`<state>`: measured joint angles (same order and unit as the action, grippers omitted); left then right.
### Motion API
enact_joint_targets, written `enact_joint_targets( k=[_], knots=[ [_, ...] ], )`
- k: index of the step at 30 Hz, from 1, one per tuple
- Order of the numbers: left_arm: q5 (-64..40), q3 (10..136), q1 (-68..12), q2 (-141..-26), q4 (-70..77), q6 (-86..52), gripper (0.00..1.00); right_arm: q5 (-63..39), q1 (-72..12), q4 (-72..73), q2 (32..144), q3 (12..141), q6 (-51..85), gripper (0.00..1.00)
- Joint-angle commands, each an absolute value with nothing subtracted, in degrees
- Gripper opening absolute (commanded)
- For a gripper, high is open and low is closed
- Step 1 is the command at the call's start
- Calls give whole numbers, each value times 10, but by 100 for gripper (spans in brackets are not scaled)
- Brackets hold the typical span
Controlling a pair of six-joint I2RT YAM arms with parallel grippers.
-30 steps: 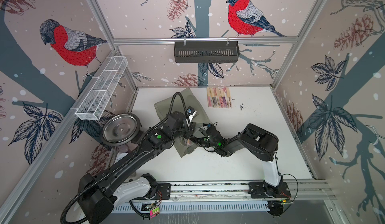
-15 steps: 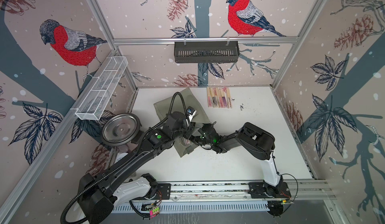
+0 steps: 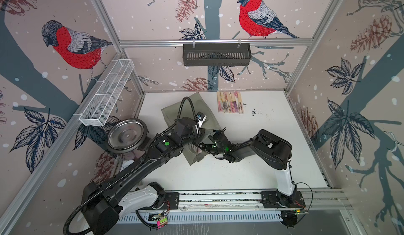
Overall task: Take out the folding fans from the tote bags
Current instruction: Pick up the folding fan from the canvas bag.
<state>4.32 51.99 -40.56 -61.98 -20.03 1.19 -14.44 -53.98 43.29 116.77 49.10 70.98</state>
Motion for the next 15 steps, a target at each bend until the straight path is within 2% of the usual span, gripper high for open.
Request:
enact_joint_targets(
  k=[1, 8, 15],
  knots=[
    [40, 522, -406, -618, -187, 18, 0, -142, -540, 409, 1150, 485, 693, 15],
    [40, 522, -406, -620, -188, 18, 0, -173, -539, 407, 1106, 447, 683, 12],
    [47, 523, -406, -624, -190, 18, 0, -262, -536, 414, 1039, 361, 660, 11]
  ],
)
